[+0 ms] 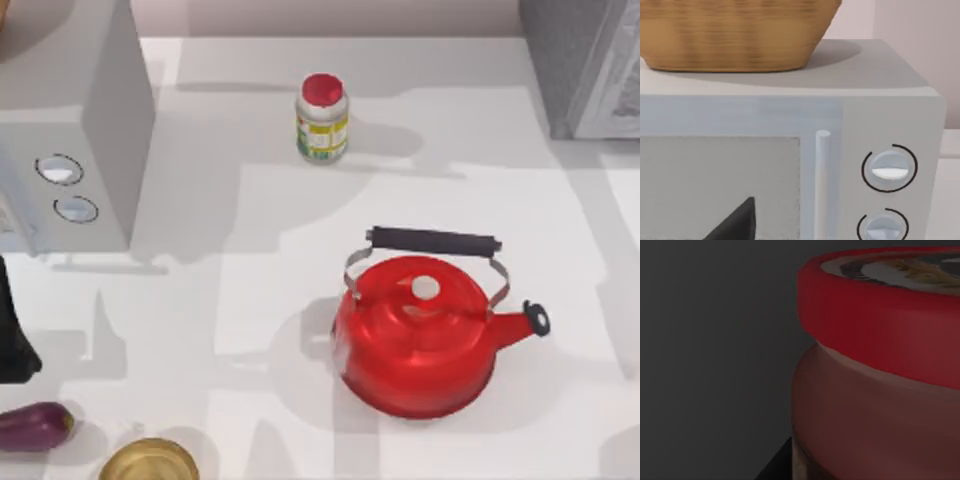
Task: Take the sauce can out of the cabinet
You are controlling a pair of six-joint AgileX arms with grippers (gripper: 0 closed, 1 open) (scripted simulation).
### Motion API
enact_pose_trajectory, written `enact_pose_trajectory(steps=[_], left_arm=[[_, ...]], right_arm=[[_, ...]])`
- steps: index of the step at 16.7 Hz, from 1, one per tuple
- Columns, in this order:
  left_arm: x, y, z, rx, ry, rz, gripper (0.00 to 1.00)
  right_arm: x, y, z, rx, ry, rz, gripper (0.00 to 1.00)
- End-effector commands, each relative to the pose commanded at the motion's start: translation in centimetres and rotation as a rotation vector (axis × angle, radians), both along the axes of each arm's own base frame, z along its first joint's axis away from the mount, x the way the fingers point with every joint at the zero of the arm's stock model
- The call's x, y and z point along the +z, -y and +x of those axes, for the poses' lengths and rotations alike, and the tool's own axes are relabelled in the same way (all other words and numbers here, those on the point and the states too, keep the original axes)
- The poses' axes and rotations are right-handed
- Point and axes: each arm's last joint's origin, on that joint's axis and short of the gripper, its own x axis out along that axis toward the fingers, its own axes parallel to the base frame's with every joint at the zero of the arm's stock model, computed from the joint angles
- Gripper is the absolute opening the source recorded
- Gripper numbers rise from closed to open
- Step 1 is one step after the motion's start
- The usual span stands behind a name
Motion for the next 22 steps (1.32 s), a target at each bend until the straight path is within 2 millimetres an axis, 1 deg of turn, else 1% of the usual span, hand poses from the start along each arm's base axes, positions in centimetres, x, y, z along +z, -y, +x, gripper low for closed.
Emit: enact_pose_trajectory(steps=[1, 2, 10, 12, 13, 15, 18, 20, 21, 22], left_arm=[[0.0, 0.0, 0.0, 0.000, 0.000, 0.000, 1.00], [0.0, 0.0, 0.0, 0.000, 0.000, 0.000, 1.00], [0.0, 0.0, 0.0, 0.000, 0.000, 0.000, 1.00], [0.0, 0.0, 0.0, 0.000, 0.000, 0.000, 1.00], [0.0, 0.0, 0.0, 0.000, 0.000, 0.000, 1.00], [0.0, 0.0, 0.0, 0.000, 0.000, 0.000, 1.00], [0.0, 0.0, 0.0, 0.000, 0.000, 0.000, 1.00], [0.0, 0.0, 0.0, 0.000, 0.000, 0.000, 1.00], [0.0, 0.0, 0.0, 0.000, 0.000, 0.000, 1.00], [0.0, 0.0, 0.0, 0.000, 0.000, 0.000, 1.00]], right_arm=[[0.0, 0.0, 0.0, 0.000, 0.000, 0.000, 0.02], [0.0, 0.0, 0.0, 0.000, 0.000, 0.000, 0.00], [0.0, -0.1, 0.0, 0.003, 0.000, 0.002, 0.00], [0.3, -0.1, -0.6, 0.000, -0.001, 0.002, 0.00], [0.8, -0.2, -1.4, -0.001, -0.003, 0.002, 0.00], [2.1, -0.4, -4.2, -0.002, -0.003, 0.001, 0.00], [4.6, -0.5, -10.5, -0.001, 0.011, 0.003, 0.00], [5.7, -0.4, -14.6, 0.001, 0.016, 0.004, 0.00], [5.9, -0.3, -16.1, 0.001, 0.013, 0.004, 0.00], [6.0, -0.3, -17.2, 0.002, 0.007, 0.003, 0.00]])
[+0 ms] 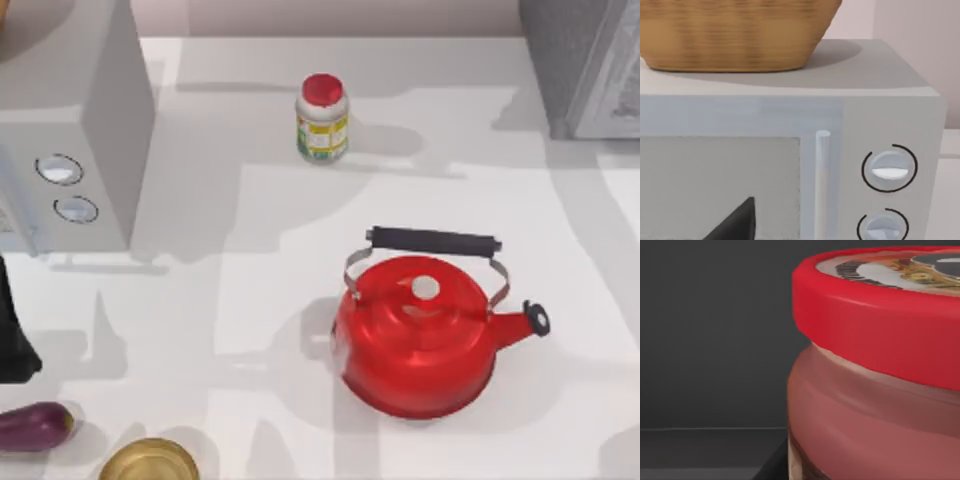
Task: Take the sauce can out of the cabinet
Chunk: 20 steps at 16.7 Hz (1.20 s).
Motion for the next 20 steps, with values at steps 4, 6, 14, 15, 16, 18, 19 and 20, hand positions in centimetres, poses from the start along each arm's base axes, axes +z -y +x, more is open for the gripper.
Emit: enact_pose_trajectory(steps=[4, 6, 14, 15, 16, 18, 19, 20], left_arm=[[0.0, 0.0, 0.0, 0.000, 0.000, 0.000, 1.00], [0.0, 0.0, 0.0, 0.000, 0.000, 0.000, 1.00], [0.0, 0.0, 0.0, 0.000, 0.000, 0.000, 1.00], [0.0, 0.0, 0.0, 0.000, 0.000, 0.000, 1.00], [0.0, 0.0, 0.0, 0.000, 0.000, 0.000, 1.00], [0.0, 0.0, 0.0, 0.000, 0.000, 0.000, 1.00], [0.0, 0.0, 0.0, 0.000, 0.000, 0.000, 1.00], [0.0, 0.0, 0.0, 0.000, 0.000, 0.000, 1.00]], right_arm=[[0.0, 0.0, -0.8, 0.000, -0.007, -0.001, 0.00], [0.2, 0.2, -0.9, -0.002, 0.001, 0.002, 0.00], [-1.6, 2.1, -8.8, 0.030, 0.174, -0.013, 0.00], [-2.7, 2.4, -10.0, 0.036, 0.191, -0.019, 0.00], [-4.3, 2.7, -11.1, 0.041, 0.200, -0.025, 0.00], [-8.5, 3.1, -12.4, 0.050, 0.196, -0.038, 0.00], [-11.0, 3.2, -12.8, 0.053, 0.183, -0.043, 0.00], [-13.8, 3.4, -13.0, 0.055, 0.165, -0.047, 0.00]])
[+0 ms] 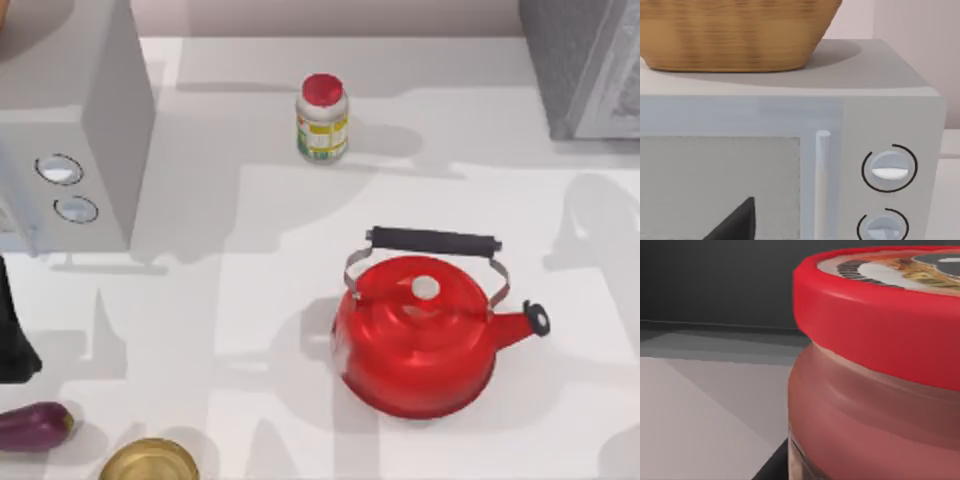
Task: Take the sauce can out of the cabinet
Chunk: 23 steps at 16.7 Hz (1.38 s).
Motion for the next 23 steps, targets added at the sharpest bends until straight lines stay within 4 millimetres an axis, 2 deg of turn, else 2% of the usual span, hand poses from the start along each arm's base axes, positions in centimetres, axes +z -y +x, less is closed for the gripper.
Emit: enact_pose_trajectory(steps=[4, 6, 9, 11, 14, 19, 23], left_arm=[[0.0, 0.0, 0.0, 0.000, 0.000, 0.000, 1.00], [0.0, 0.0, 0.0, 0.000, 0.000, 0.000, 1.00], [0.0, 0.0, 0.0, 0.000, 0.000, 0.000, 1.00], [0.0, 0.0, 0.0, 0.000, 0.000, 0.000, 1.00], [0.0, 0.0, 0.0, 0.000, 0.000, 0.000, 1.00], [0.0, 0.0, 0.0, 0.000, 0.000, 0.000, 1.00], [0.0, 0.0, 0.0, 0.000, 0.000, 0.000, 1.00]], right_arm=[[-11.8, 0.5, 0.0, -0.007, -0.079, -0.003, 0.00], [-16.9, 0.7, 0.1, -0.016, -0.107, 0.004, 0.00], [-22.8, 1.0, 0.5, -0.031, -0.136, 0.020, 0.00], [-25.3, 1.1, 0.7, -0.040, -0.153, 0.030, 0.00], [-27.1, 1.2, 0.9, -0.048, -0.169, 0.039, 0.00], [-27.2, 1.1, 0.9, -0.043, -0.177, 0.040, 0.00], [-25.1, 1.1, 1.3, -0.006, -0.132, 0.036, 0.00]])
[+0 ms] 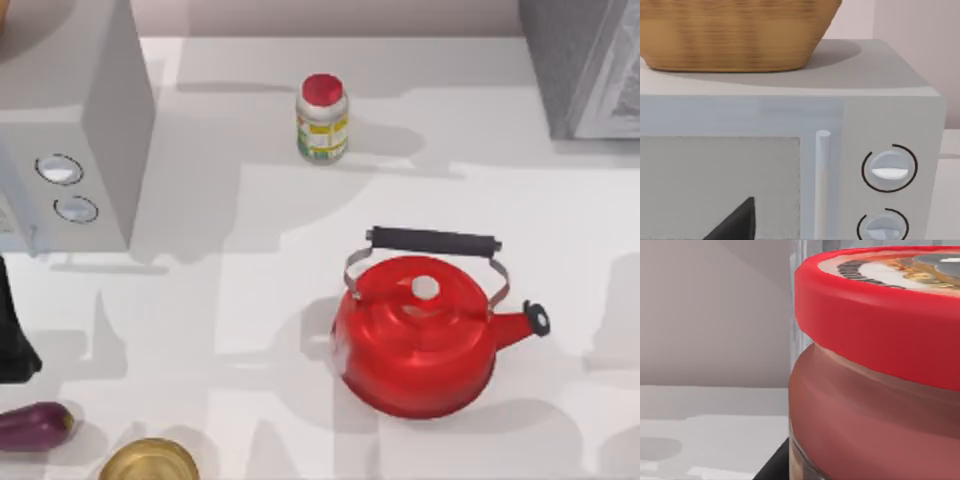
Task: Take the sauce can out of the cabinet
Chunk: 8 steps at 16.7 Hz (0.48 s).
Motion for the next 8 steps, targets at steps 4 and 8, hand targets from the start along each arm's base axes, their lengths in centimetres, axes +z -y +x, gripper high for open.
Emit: enact_pose_trajectory(steps=[4, 8], left_arm=[[0.0, 0.0, 0.0, 0.000, 0.000, 0.000, 1.00], [0.0, 0.0, 0.0, 0.000, 0.000, 0.000, 1.00]], right_arm=[[3.4, -0.2, 2.1, 0.099, 0.041, -0.009, 0.00], [5.5, -0.5, 7.1, 0.241, 0.033, -0.019, 0.00]])
